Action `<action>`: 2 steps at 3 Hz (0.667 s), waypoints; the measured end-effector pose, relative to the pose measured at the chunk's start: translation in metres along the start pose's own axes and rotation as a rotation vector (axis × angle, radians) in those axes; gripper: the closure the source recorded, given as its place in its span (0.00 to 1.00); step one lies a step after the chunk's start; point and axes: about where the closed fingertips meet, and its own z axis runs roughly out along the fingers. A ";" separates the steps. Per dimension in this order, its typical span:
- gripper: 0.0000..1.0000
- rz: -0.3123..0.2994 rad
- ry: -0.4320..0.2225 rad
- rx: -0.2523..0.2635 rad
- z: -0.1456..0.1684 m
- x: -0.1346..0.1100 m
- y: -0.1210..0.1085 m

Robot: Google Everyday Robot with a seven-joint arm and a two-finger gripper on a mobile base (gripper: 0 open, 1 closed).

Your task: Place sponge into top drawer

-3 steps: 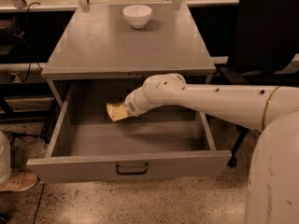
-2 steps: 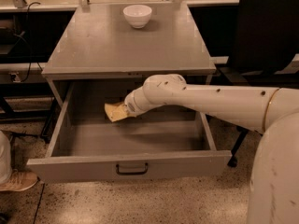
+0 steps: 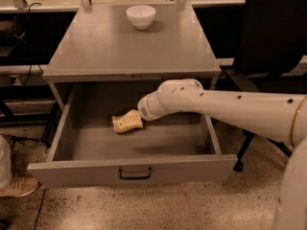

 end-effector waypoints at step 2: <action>0.00 0.138 0.069 0.105 -0.057 0.057 -0.036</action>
Offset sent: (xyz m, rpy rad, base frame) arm -0.0500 -0.1580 -0.0009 -0.0694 0.1319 -0.2959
